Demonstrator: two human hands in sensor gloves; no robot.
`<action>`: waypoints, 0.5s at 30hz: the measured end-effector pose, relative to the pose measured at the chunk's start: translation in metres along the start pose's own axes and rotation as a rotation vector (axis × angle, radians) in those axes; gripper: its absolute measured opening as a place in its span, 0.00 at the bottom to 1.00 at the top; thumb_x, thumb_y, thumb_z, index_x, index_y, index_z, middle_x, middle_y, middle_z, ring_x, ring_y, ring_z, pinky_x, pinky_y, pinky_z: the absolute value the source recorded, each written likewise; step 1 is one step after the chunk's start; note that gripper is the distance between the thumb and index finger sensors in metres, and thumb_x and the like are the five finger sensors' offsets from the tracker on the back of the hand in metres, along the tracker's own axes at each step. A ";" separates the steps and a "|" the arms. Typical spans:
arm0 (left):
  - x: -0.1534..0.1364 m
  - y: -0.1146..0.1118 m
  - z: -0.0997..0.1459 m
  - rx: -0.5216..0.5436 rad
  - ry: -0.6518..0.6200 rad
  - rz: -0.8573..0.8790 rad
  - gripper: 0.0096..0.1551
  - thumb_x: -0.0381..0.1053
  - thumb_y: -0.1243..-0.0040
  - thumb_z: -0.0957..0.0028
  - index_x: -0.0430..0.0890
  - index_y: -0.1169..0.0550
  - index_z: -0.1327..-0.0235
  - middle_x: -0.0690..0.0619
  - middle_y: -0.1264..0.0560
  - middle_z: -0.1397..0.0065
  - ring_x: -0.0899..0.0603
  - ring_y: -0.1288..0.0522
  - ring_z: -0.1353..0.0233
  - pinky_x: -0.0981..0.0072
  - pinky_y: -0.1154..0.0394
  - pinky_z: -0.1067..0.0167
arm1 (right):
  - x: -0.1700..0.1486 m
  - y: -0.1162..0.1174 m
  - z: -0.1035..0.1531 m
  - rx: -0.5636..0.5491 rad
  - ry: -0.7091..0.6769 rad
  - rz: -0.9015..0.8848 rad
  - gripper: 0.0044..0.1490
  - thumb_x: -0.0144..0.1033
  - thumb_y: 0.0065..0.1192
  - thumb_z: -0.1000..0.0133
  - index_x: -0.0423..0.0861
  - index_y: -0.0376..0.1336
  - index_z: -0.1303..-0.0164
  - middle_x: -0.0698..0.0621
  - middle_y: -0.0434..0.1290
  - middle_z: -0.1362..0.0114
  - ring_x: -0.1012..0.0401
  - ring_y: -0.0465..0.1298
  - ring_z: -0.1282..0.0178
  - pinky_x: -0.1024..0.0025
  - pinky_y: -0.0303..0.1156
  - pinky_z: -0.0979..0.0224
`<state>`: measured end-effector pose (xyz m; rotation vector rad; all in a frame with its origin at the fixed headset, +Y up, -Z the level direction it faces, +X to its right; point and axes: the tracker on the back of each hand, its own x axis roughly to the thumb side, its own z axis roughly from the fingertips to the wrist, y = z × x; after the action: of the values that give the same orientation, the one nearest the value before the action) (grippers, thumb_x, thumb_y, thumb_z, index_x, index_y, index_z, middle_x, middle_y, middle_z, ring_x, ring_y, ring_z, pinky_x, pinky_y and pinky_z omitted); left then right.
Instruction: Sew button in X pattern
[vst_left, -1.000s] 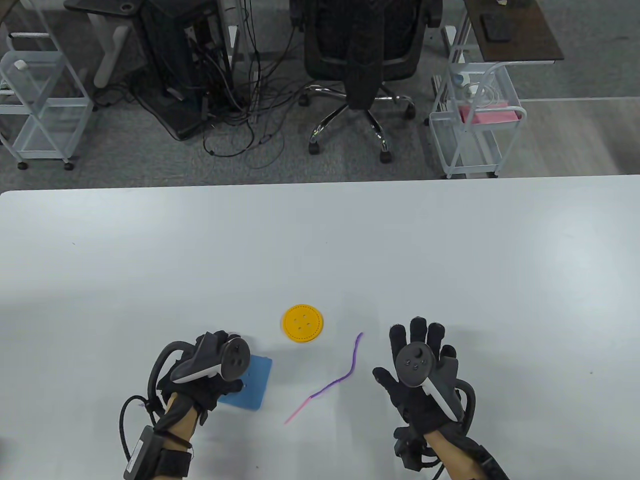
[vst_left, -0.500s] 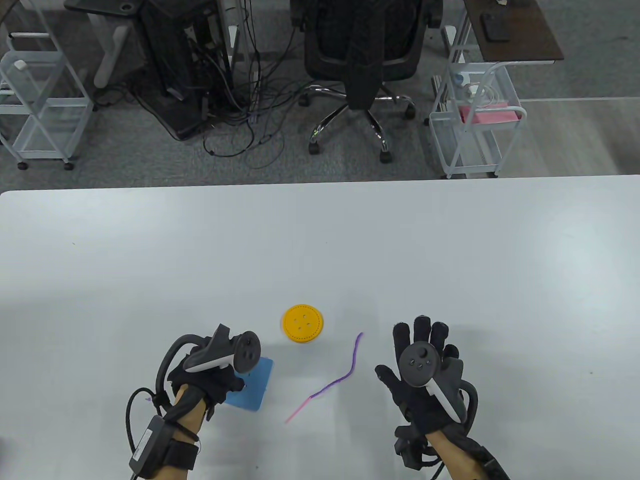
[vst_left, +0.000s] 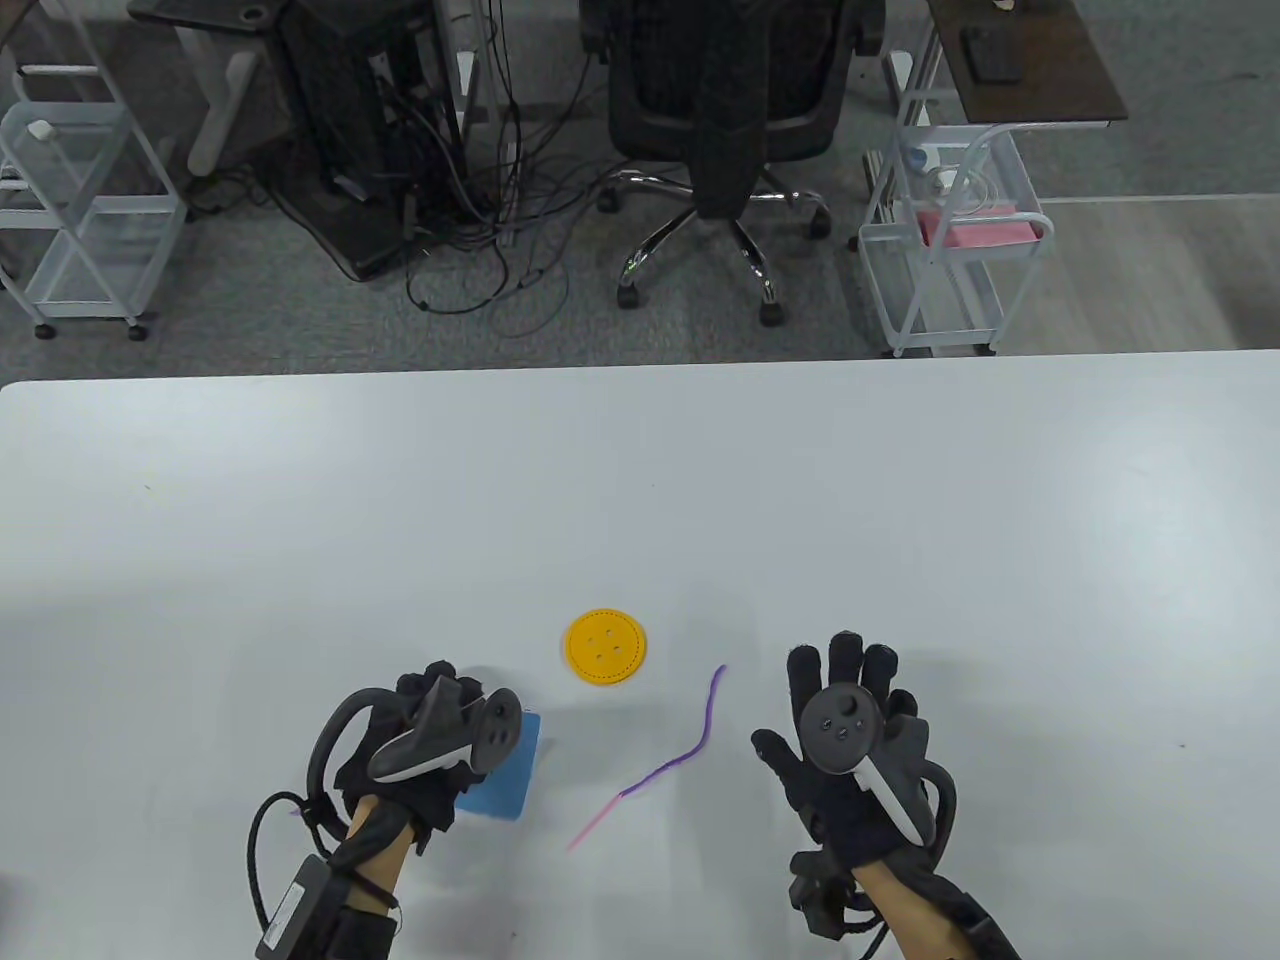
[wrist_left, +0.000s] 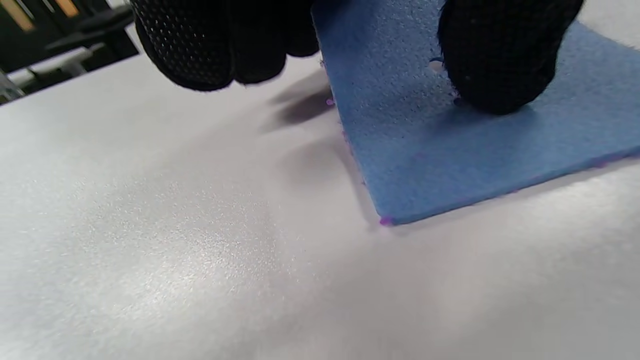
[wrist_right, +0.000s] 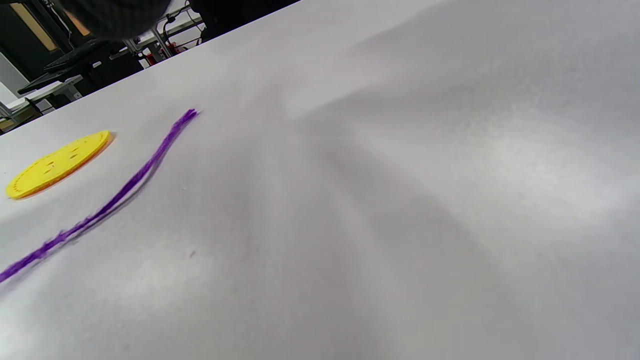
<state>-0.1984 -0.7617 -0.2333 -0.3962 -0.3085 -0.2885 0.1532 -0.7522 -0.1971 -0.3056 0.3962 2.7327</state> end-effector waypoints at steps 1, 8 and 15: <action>0.001 0.000 0.002 0.021 0.008 -0.009 0.47 0.64 0.36 0.50 0.40 0.38 0.25 0.34 0.36 0.23 0.31 0.25 0.31 0.44 0.22 0.37 | 0.000 0.000 0.000 -0.004 -0.001 0.000 0.53 0.62 0.47 0.46 0.71 0.22 0.25 0.67 0.08 0.26 0.64 0.06 0.25 0.54 0.11 0.19; -0.001 -0.003 0.016 0.136 0.041 0.048 0.33 0.59 0.36 0.47 0.46 0.29 0.33 0.52 0.19 0.46 0.49 0.14 0.57 0.62 0.14 0.57 | -0.001 -0.001 0.000 -0.009 -0.004 -0.012 0.52 0.62 0.47 0.46 0.71 0.23 0.25 0.67 0.08 0.25 0.63 0.06 0.25 0.54 0.12 0.19; -0.027 0.004 0.041 0.256 0.013 0.498 0.21 0.51 0.38 0.43 0.49 0.23 0.38 0.50 0.16 0.46 0.48 0.10 0.58 0.64 0.12 0.62 | -0.003 -0.003 0.001 -0.021 -0.005 -0.031 0.52 0.62 0.47 0.46 0.71 0.23 0.25 0.66 0.08 0.25 0.63 0.07 0.25 0.54 0.13 0.19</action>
<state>-0.2313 -0.7354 -0.2075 -0.2077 -0.2213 0.2351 0.1568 -0.7503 -0.1961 -0.3082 0.3588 2.7086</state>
